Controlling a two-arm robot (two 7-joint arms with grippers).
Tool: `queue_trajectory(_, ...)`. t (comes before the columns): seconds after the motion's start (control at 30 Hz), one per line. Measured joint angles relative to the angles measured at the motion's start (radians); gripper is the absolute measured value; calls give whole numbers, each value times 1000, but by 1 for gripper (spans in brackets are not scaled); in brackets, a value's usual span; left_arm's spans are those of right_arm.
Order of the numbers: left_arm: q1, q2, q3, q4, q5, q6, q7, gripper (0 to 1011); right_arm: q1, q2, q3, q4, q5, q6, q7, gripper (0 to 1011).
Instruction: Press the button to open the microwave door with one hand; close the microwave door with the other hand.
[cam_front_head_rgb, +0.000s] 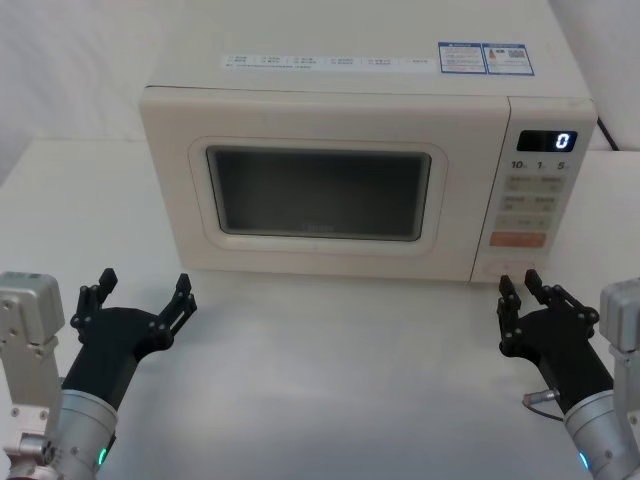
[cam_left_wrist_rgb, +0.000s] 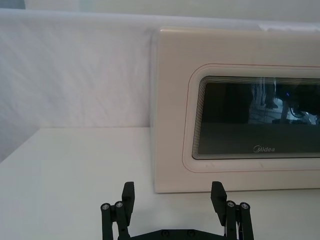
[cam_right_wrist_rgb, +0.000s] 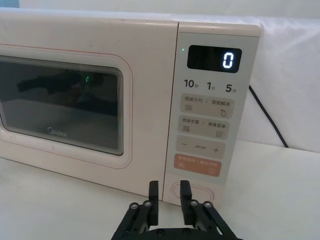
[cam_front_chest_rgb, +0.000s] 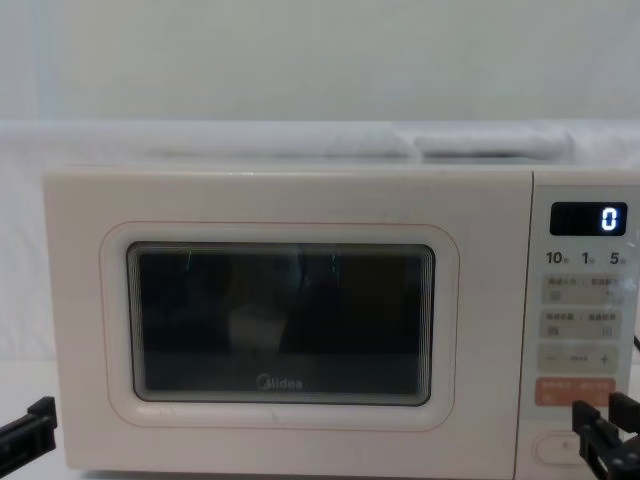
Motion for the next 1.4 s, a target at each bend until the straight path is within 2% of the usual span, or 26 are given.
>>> queue_trajectory(0.13,0,0,0,0,0,0,0,1001,0,0,0,0,0,0,0,201)
queue_trajectory(0.23,0,0,0,0,0,0,0,1001,0,0,0,0,0,0,0,69)
queue_trajectory(0.37,0,0,0,0,0,0,0,1001,0,0,0,0,0,0,0,0)
queue_trajectory(1.13,0,0,0,0,0,0,0,1001,0,0,0,0,0,0,0,0)
queue_trajectory(1.4,0,0,0,0,0,0,0,1001,4,-19,18,9,-9,10,20,0)
